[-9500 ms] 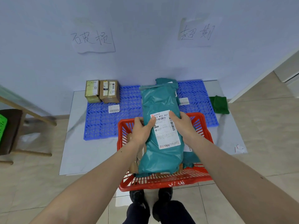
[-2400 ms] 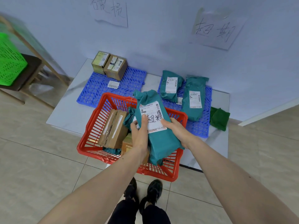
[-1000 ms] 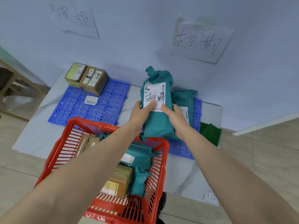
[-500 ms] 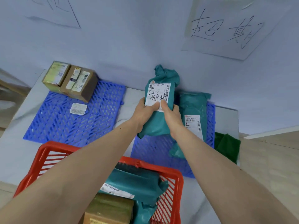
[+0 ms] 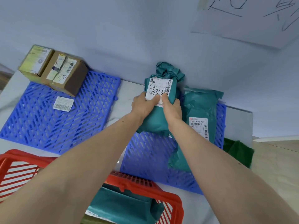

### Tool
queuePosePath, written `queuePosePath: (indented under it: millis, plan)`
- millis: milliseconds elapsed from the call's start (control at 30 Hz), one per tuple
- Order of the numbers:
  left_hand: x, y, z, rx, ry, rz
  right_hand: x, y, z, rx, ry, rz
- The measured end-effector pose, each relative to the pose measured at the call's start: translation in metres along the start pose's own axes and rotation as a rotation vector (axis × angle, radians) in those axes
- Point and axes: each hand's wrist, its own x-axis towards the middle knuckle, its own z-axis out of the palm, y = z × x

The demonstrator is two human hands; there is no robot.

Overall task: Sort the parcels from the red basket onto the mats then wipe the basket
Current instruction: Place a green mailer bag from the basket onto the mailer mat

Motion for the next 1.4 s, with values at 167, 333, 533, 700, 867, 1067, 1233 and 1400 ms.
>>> queuePosePath:
  millis: [167,333,533,700,867,1067,1233,1400]
  plan:
    - [0.000,-0.005,0.004,-0.070,-0.062,-0.013,0.012,0.007,0.001,-0.153,0.029,0.022]
    - [0.003,-0.011,0.006,-0.076,-0.094,-0.017,0.011,0.011,0.002,-0.083,-0.028,0.057]
    - [-0.003,-0.006,0.003,-0.104,-0.093,-0.020,0.008,0.006,-0.002,-0.023,-0.044,0.062]
    - [-0.009,-0.001,0.000,-0.107,-0.088,-0.021,0.005,0.009,-0.006,-0.030,-0.026,0.066]
    - [-0.021,0.007,-0.003,-0.101,-0.081,-0.037,-0.001,0.008,-0.011,-0.061,-0.003,0.051]
    - [-0.044,0.020,-0.012,-0.020,-0.050,-0.043,-0.023,-0.005,-0.021,-0.126,0.023,0.022]
    - [-0.070,0.033,-0.026,0.002,0.005,-0.061,-0.044,-0.009,-0.035,-0.171,0.068,-0.056]
    - [-0.111,0.049,-0.043,-0.019,0.073,-0.006,-0.083,-0.015,-0.049,-0.174,0.067,-0.139]
